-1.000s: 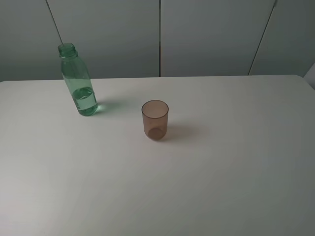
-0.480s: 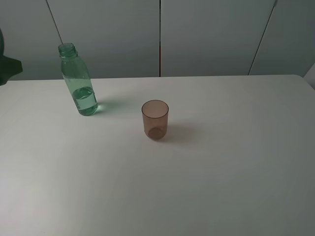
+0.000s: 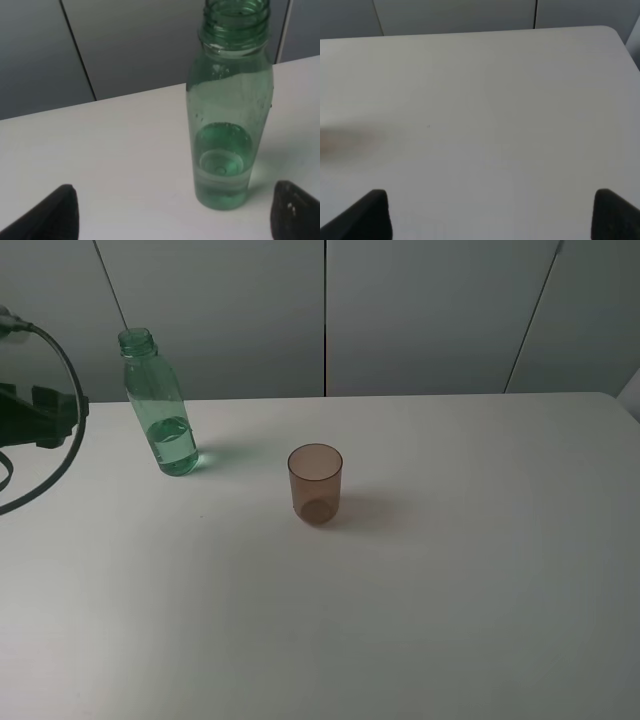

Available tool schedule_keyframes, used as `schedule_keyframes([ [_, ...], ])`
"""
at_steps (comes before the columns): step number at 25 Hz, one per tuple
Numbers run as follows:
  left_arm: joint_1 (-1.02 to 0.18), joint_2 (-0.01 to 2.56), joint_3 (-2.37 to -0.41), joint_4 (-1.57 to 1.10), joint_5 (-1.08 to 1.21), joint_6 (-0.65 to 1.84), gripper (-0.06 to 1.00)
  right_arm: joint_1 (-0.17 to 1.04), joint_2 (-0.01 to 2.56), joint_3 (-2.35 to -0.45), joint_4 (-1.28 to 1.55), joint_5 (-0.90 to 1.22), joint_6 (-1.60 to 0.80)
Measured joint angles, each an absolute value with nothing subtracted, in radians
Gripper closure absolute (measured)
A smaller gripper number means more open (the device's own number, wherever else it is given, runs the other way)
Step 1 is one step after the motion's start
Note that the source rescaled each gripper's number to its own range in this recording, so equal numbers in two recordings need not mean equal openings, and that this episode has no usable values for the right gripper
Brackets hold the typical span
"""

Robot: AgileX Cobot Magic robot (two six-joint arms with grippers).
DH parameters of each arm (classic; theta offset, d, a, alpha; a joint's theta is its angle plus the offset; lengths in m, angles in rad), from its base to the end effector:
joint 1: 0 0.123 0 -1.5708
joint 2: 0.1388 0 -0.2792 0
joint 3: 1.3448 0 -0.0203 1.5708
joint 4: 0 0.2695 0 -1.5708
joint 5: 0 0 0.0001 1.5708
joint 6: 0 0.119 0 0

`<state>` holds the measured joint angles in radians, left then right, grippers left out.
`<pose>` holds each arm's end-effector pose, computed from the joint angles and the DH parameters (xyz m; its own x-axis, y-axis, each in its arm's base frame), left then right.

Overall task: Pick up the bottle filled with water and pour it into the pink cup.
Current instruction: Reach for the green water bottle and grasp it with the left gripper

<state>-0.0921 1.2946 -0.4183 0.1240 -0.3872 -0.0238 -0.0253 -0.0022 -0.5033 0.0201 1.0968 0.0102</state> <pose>0.2736 -0.0308 0.1757 -0.3781 0.1262 -0.9171 0.1697 0.9833 0.0653 0.0398 0.0011 0.2709 -0.4825 0.0316 -0.8753 0.0190 0.9995 0.0256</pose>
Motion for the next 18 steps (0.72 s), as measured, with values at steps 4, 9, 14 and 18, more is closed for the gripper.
schedule_keyframes([
  [4,-0.092,1.365,-0.353,0.141,-0.584,-0.024,-0.01,-0.025,-0.002,-0.503,0.02,1.097,0.01],
  [9,-0.092,1.463,-0.343,0.165,-0.701,-0.024,-0.01,-0.025,-0.002,-0.503,0.02,1.097,0.01],
  [14,-0.092,1.558,-0.343,0.169,-0.823,0.015,-0.01,-0.025,-0.002,-0.503,0.02,1.097,0.01],
  [18,-0.092,1.612,-0.343,0.162,-0.885,0.052,-0.01,-0.025,-0.002,-0.503,0.02,1.097,0.01],
])
